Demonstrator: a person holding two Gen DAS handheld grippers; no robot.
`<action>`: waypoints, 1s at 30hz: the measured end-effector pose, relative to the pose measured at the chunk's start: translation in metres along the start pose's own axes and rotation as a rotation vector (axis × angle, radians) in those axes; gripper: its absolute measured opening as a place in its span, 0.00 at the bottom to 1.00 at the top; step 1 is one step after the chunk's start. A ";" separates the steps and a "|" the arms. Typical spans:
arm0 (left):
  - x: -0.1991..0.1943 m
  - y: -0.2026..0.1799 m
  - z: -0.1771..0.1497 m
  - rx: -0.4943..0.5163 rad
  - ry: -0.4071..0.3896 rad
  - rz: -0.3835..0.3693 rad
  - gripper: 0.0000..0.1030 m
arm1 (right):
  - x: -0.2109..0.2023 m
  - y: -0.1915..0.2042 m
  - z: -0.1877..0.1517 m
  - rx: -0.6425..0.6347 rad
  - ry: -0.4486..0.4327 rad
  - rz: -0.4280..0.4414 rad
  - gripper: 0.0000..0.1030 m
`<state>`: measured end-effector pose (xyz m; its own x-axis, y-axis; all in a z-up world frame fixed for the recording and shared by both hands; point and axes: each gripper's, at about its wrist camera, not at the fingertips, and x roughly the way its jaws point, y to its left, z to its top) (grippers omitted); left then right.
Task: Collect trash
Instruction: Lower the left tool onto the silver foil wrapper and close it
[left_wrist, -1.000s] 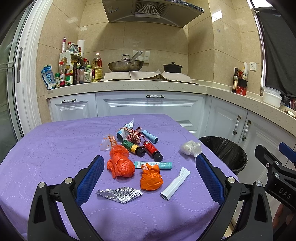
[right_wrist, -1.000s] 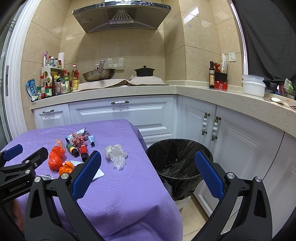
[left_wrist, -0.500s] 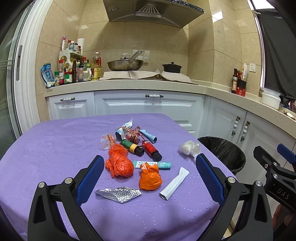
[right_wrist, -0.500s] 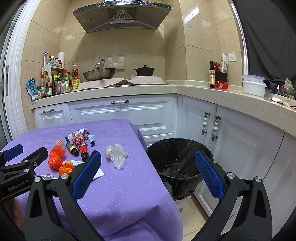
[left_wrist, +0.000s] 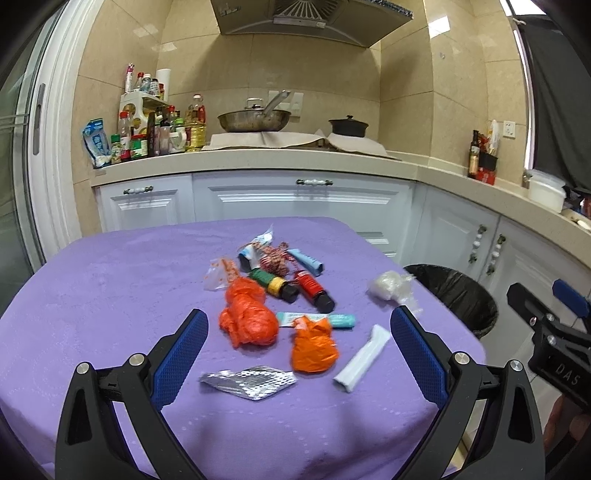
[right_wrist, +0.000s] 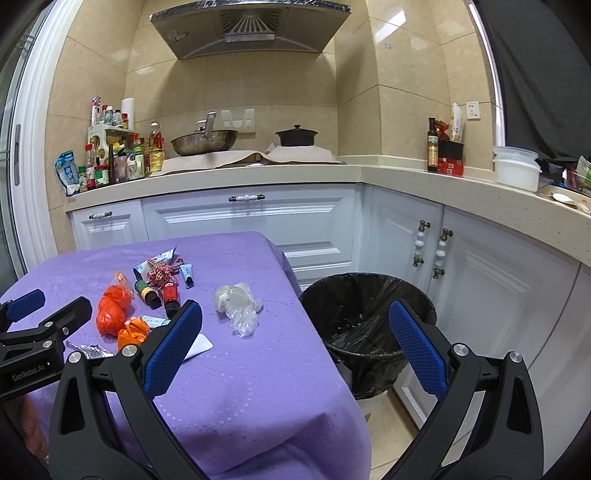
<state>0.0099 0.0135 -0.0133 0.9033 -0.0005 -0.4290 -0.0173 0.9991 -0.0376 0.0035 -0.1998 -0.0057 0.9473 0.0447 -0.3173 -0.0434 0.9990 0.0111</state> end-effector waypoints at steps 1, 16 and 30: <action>0.002 0.003 -0.001 0.000 0.005 0.006 0.93 | 0.004 0.002 0.000 -0.008 0.000 0.007 0.96; 0.030 0.045 -0.011 -0.071 0.081 0.058 0.72 | 0.104 0.039 0.011 -0.046 0.105 0.137 0.83; 0.047 0.049 -0.033 -0.070 0.172 0.074 0.74 | 0.154 0.049 0.007 -0.052 0.251 0.160 0.75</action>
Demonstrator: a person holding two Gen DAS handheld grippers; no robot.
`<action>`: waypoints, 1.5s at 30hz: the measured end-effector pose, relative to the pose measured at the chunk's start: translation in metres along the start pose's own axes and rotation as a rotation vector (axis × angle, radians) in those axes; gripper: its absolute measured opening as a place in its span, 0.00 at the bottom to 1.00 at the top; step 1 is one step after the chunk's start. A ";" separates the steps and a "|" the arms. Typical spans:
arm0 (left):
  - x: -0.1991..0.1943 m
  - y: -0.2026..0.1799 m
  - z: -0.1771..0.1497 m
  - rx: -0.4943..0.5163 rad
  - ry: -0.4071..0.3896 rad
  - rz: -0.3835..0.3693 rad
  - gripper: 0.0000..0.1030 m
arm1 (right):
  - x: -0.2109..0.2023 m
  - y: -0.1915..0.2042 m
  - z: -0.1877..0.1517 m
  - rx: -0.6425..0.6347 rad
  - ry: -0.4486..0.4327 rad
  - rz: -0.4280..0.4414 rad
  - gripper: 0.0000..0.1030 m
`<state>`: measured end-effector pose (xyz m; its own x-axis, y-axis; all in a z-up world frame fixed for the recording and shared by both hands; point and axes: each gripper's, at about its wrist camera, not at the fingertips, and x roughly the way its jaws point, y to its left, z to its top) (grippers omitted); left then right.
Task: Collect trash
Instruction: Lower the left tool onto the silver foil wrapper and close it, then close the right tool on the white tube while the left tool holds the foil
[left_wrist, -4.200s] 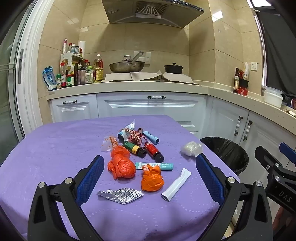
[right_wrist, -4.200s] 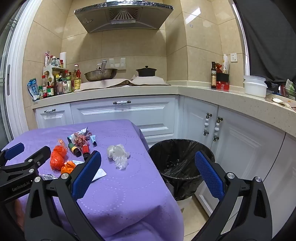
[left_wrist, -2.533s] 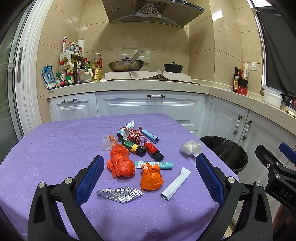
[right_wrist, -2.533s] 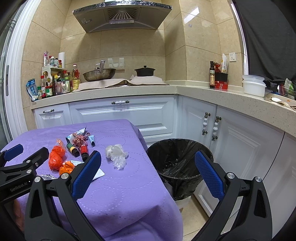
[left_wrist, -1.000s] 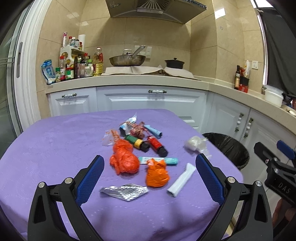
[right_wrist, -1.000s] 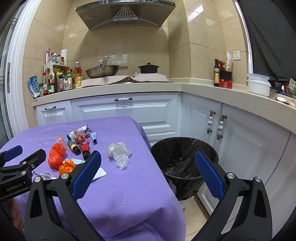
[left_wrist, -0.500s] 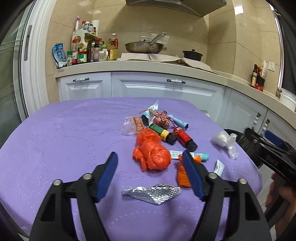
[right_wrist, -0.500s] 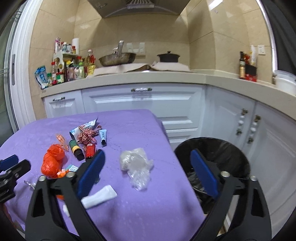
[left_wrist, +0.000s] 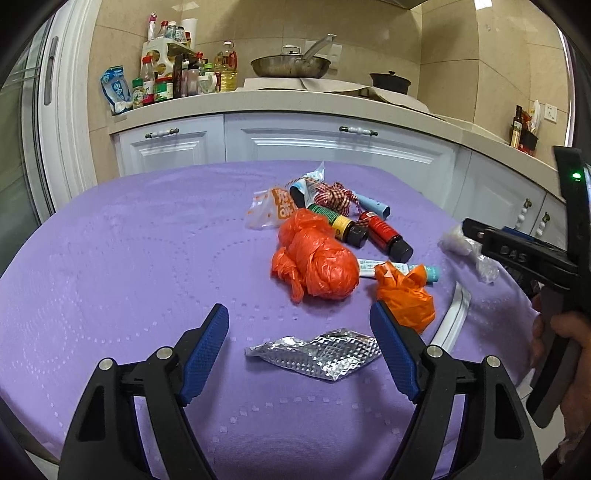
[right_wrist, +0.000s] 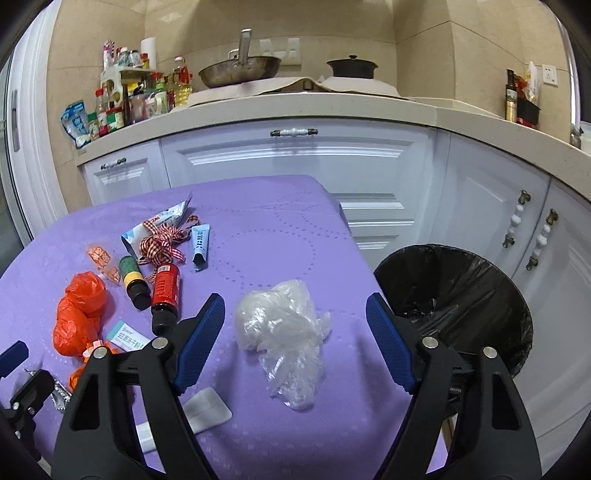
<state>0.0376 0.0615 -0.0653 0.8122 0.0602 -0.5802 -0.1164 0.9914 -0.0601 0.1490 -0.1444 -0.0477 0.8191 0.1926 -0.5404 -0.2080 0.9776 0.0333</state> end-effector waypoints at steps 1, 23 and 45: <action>0.001 0.000 0.000 0.000 0.001 -0.001 0.74 | -0.003 -0.001 -0.002 0.004 -0.001 0.002 0.75; 0.014 -0.008 -0.009 0.053 0.031 -0.082 0.50 | -0.058 0.032 -0.045 -0.019 -0.047 0.030 0.75; 0.003 -0.008 -0.013 0.108 0.017 -0.209 0.17 | -0.073 0.040 -0.049 -0.026 -0.062 0.045 0.75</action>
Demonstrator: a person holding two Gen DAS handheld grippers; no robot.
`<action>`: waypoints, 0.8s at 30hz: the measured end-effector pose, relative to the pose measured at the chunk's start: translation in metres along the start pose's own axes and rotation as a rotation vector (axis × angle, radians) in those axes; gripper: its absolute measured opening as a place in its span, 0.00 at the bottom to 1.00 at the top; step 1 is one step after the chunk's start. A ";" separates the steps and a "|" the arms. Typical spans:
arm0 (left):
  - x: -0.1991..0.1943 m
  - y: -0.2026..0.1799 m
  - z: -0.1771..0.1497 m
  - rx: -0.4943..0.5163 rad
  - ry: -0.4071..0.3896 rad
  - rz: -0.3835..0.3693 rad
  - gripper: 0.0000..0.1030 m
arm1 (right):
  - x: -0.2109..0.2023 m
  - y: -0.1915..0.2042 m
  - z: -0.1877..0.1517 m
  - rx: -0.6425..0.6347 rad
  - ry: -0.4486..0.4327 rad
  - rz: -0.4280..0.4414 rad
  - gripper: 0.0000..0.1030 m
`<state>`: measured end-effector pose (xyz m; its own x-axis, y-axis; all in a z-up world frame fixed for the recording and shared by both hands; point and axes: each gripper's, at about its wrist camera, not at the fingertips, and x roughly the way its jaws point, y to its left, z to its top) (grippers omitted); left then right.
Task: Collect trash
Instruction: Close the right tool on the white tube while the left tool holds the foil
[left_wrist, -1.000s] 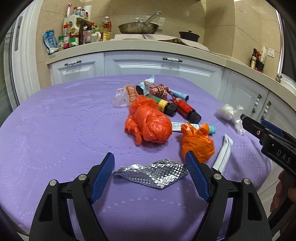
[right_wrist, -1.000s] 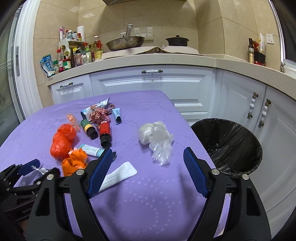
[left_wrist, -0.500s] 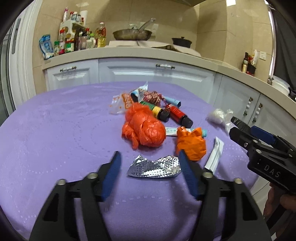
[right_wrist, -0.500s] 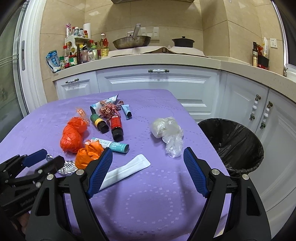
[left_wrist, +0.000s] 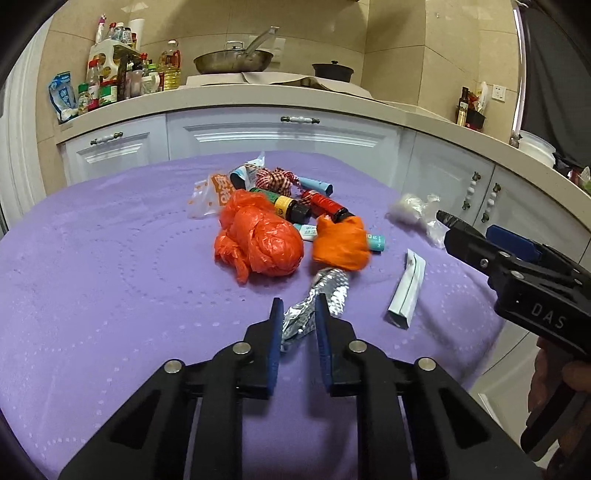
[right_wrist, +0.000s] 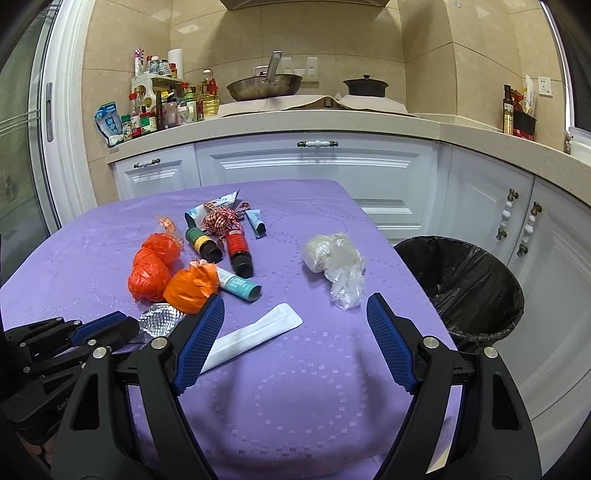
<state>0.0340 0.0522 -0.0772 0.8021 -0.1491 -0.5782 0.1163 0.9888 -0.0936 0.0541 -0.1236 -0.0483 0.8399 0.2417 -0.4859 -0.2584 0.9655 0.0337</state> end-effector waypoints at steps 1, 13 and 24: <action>-0.002 0.001 -0.001 -0.001 0.000 -0.002 0.16 | 0.000 0.001 -0.001 -0.001 0.000 0.004 0.75; -0.033 0.025 -0.009 -0.086 -0.041 0.112 0.15 | 0.014 0.048 -0.018 -0.075 0.007 0.038 0.75; -0.031 0.033 -0.011 -0.120 -0.035 0.141 0.15 | 0.024 0.015 -0.034 -0.030 0.071 -0.067 0.42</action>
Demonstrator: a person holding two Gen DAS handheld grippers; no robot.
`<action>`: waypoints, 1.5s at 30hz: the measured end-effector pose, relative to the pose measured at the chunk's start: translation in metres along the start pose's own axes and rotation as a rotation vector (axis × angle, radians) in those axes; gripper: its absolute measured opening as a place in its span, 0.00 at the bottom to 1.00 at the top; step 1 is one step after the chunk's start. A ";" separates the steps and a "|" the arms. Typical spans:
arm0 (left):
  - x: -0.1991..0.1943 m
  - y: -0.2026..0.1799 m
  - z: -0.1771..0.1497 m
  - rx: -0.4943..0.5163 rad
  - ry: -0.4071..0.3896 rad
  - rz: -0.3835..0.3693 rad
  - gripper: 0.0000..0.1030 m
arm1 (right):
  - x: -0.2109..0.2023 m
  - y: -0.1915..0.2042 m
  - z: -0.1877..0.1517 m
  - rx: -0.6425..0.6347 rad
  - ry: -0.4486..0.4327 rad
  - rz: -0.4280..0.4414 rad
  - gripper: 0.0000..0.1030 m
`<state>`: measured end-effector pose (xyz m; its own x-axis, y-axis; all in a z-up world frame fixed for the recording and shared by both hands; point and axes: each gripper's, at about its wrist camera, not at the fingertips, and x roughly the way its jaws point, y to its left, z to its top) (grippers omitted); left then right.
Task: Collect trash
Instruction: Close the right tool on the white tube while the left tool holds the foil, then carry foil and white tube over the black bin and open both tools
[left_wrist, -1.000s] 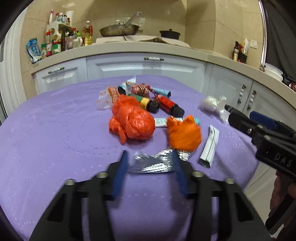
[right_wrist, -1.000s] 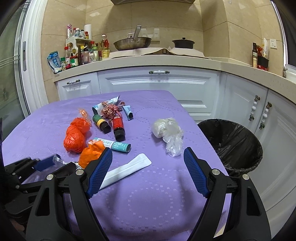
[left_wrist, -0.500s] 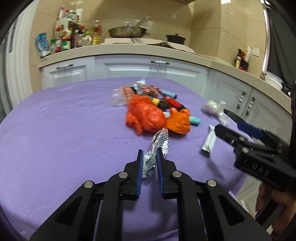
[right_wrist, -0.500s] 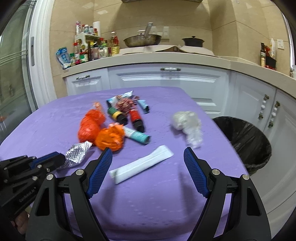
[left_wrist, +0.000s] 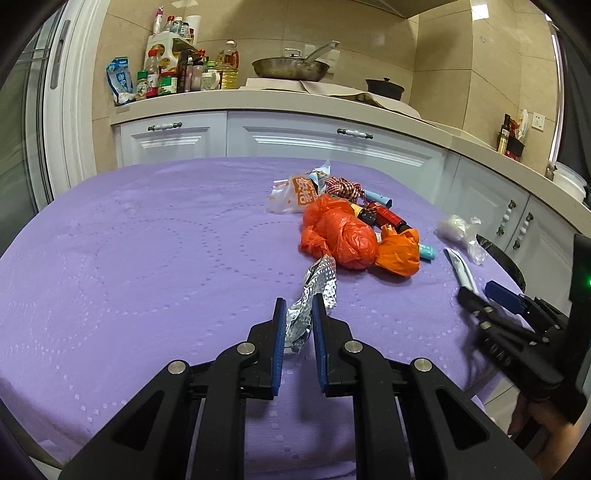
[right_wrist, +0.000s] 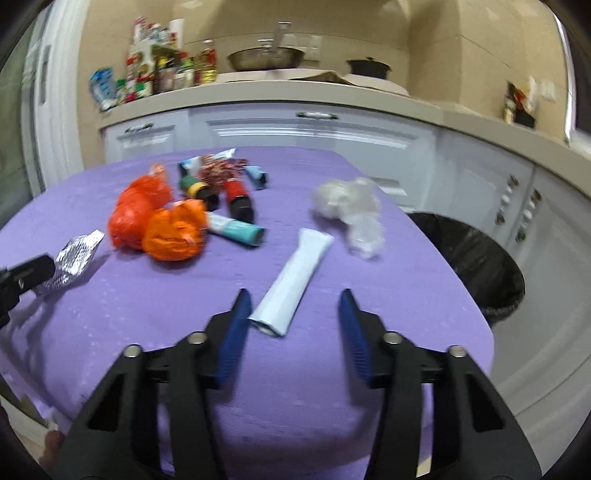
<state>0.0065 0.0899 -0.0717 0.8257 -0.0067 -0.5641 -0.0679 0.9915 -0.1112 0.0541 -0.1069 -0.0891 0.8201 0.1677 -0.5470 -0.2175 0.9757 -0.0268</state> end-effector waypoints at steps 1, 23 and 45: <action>0.000 -0.001 0.000 0.000 0.000 0.001 0.15 | -0.001 -0.004 0.000 0.016 0.001 0.006 0.42; -0.033 -0.013 0.018 -0.021 -0.100 0.027 0.14 | -0.030 -0.020 0.020 0.007 -0.105 0.065 0.13; 0.048 -0.192 0.096 0.113 -0.127 -0.242 0.15 | -0.018 -0.196 0.066 0.172 -0.205 -0.170 0.13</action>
<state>0.1127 -0.0883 0.0010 0.8741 -0.2356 -0.4247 0.1967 0.9713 -0.1340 0.1165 -0.2918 -0.0191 0.9304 0.0085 -0.3665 0.0101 0.9988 0.0486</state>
